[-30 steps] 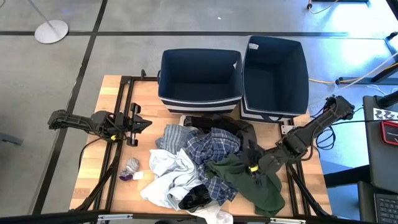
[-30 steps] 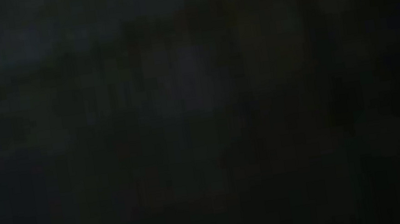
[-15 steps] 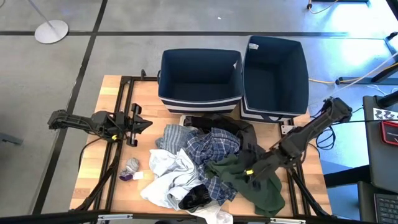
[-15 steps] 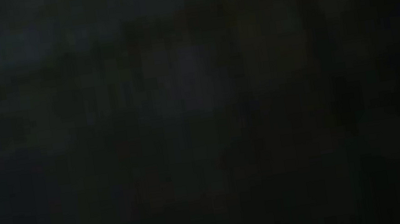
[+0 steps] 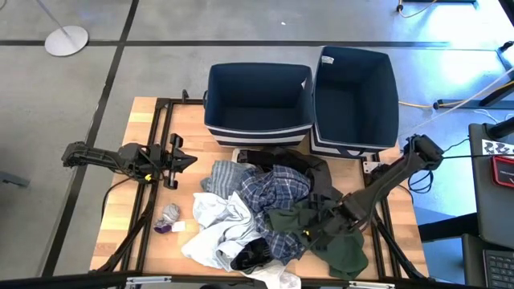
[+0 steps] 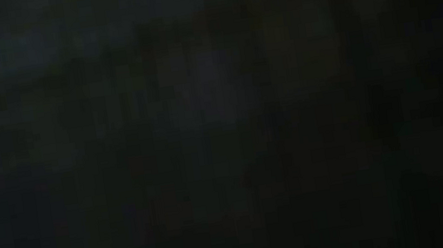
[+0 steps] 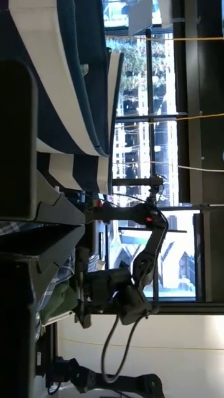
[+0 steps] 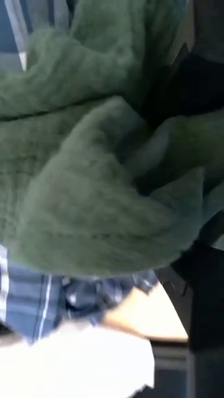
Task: Sort clothes
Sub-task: Put the green polo into the right blue laundry organizer
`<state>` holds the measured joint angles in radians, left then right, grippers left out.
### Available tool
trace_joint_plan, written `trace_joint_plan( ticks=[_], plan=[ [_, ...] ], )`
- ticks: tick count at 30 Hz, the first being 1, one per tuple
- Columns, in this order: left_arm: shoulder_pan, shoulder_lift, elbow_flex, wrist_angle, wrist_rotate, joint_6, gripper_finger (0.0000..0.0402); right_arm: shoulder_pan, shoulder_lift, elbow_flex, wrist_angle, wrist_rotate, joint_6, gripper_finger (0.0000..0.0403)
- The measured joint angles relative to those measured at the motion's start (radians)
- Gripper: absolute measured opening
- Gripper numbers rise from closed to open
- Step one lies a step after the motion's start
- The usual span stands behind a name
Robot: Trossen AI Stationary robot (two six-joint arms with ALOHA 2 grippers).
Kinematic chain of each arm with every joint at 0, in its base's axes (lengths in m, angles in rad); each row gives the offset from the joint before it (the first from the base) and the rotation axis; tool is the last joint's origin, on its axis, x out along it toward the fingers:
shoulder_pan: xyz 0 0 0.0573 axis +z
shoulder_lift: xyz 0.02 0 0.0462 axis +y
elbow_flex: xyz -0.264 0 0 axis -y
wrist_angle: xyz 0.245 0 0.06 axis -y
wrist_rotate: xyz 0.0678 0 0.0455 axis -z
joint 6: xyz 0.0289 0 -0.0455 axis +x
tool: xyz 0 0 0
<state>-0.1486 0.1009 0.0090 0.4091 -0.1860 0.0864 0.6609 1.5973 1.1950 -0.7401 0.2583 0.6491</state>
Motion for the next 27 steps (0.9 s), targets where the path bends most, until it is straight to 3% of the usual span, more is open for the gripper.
trace_joint_plan(
  ticks=[7,17,23,27],
  plan=[
    [0.000,0.000,0.000,0.000,0.000,0.008,0.0004,0.000,0.045,0.000,-0.002,0.125,-0.031,0.0217],
    [0.000,0.000,0.000,0.000,0.000,0.010,0.0004,-0.002,0.069,0.000,-0.006,0.130,-0.103,0.0023],
    [0.000,0.000,0.000,0.000,0.000,0.012,0.0004,0.000,0.045,0.078,-0.096,0.130,-0.125,0.0037],
    [0.000,0.000,0.000,-0.001,-0.001,0.017,0.0004,0.001,0.042,0.199,-0.191,0.179,-0.163,0.0021]
  ],
)
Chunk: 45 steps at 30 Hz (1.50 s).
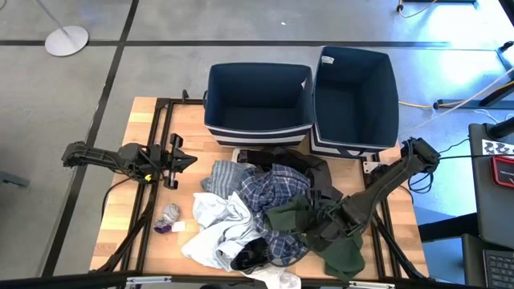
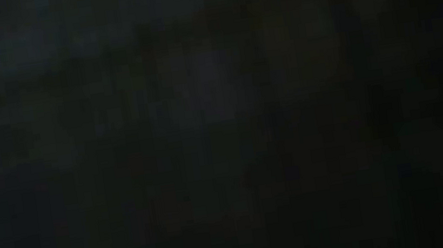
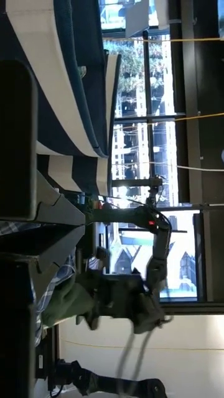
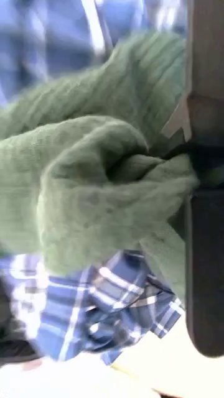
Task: Sort clothes
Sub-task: Put the green polo into the right blue laundry organizer
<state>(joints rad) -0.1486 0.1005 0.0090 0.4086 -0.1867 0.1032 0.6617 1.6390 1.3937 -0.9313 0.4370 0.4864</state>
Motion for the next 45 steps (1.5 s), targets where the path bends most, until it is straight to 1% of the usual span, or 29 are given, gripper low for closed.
trace_joint_plan(
  ticks=[6,9,22,26,32,38,40,45],
  plan=[
    [0.000,0.000,0.000,0.000,0.000,-0.001,0.0004,0.000,0.000,0.183,-0.154,0.098,-0.050,0.0020],
    [0.000,0.000,0.000,0.000,0.000,-0.002,0.0004,0.000,-0.001,0.263,-0.235,0.172,-0.055,0.0025],
    [0.000,0.000,0.000,0.000,0.000,-0.002,0.0004,-0.001,-0.002,0.520,-0.459,0.495,-0.132,0.0024],
    [0.000,0.000,0.000,0.000,0.000,-0.002,0.0004,-0.001,-0.002,0.600,-0.484,0.595,-0.188,0.0024],
    [0.000,0.000,0.000,0.000,0.000,-0.003,0.0004,-0.003,-0.003,0.704,-0.484,0.717,-0.317,0.0024],
    [0.000,0.000,0.000,0.000,0.000,-0.005,0.0004,-0.009,-0.003,0.803,-0.481,0.865,-0.419,0.0025],
    [0.000,0.000,0.000,0.000,0.000,-0.005,0.0004,-0.025,-0.003,0.835,-0.482,0.881,-0.446,0.0026],
    [0.000,0.000,0.000,0.000,0.000,-0.002,0.0004,-0.102,-0.009,0.892,-0.480,0.881,-0.511,0.0027]
  ],
)
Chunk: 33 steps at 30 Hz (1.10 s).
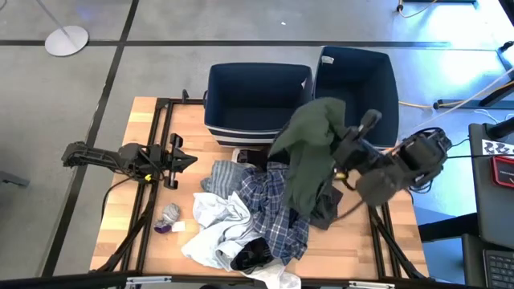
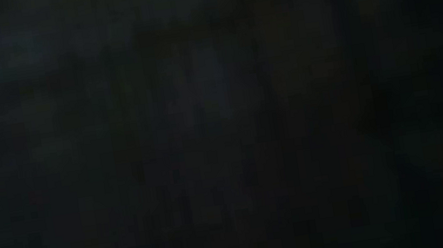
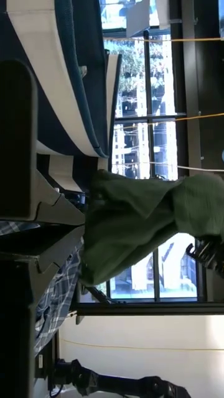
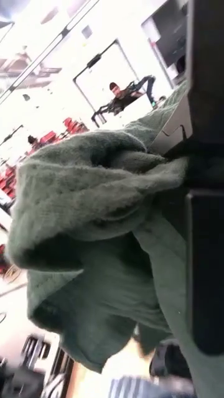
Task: Sort clothes
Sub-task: Put the green polo into the right blue laundry organizer
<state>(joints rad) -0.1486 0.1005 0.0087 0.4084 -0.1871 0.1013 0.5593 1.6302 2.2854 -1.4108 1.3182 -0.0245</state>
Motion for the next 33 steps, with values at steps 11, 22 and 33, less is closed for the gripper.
trace_joint_plan(
  ticks=[11,22,33],
  plan=[
    [0.000,0.000,0.000,0.000,0.000,0.000,0.0004,-0.230,-0.054,0.055,0.006,0.071,-0.138,0.0028],
    [0.000,0.000,0.000,0.000,0.000,0.000,0.0004,-0.429,-0.124,0.060,0.087,0.224,-0.239,0.0028],
    [0.000,0.000,0.000,0.000,0.000,0.000,0.0004,-0.574,-0.141,0.061,0.205,0.246,-0.382,0.0028]
  ],
)
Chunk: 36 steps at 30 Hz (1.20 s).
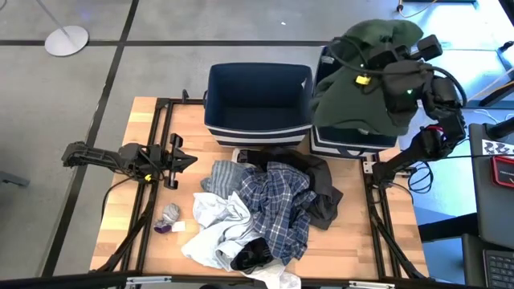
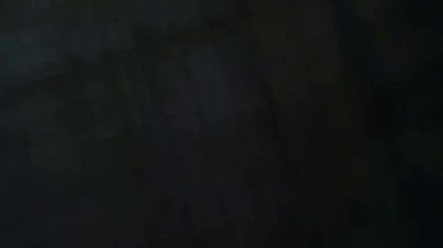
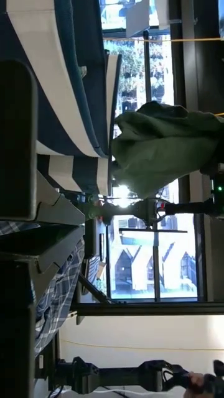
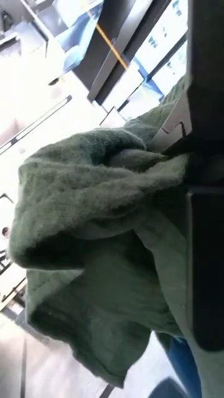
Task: Sort clothes
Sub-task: Put the green polo into the right blue laundry organizer
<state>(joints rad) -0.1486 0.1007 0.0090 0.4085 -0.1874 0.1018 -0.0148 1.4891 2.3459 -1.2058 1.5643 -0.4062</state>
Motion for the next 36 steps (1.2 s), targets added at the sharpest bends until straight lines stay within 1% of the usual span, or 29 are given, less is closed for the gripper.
trace_joint_plan(
  ticks=[2,5,10,12,14,21,24,28,36],
  plan=[
    [0.000,0.000,0.000,-0.001,0.000,0.000,0.0004,-0.039,0.000,0.000,-0.067,-0.038,0.081,0.0028],
    [0.000,0.000,0.000,0.000,0.000,0.000,0.0004,-0.089,0.000,-0.010,-0.185,-0.128,0.233,0.0028],
    [0.000,0.000,0.000,0.000,0.000,0.002,0.0004,-0.177,0.000,-0.075,-0.356,-0.196,0.449,0.0028],
    [0.000,0.000,0.000,0.000,0.000,0.002,0.0004,-0.211,-0.003,-0.121,-0.362,-0.220,0.497,0.0028],
    [0.000,0.000,0.000,0.000,0.000,0.001,0.0004,-0.240,-0.012,-0.173,-0.364,-0.269,0.516,0.0028],
    [0.000,0.000,0.000,-0.001,-0.001,-0.010,0.0004,-0.353,-0.033,-0.365,-0.363,-0.378,0.588,0.0028],
    [0.000,0.000,0.000,-0.001,-0.001,-0.010,0.0004,-0.403,-0.034,-0.438,-0.360,-0.449,0.614,0.0028],
    [0.000,0.000,0.000,-0.001,-0.001,-0.010,0.0004,-0.468,-0.034,-0.532,-0.324,-0.550,0.638,0.0028],
    [0.000,0.000,0.000,-0.002,0.000,-0.015,0.0004,-0.563,-0.034,-0.702,-0.188,-0.802,0.637,0.0028]
  ],
)
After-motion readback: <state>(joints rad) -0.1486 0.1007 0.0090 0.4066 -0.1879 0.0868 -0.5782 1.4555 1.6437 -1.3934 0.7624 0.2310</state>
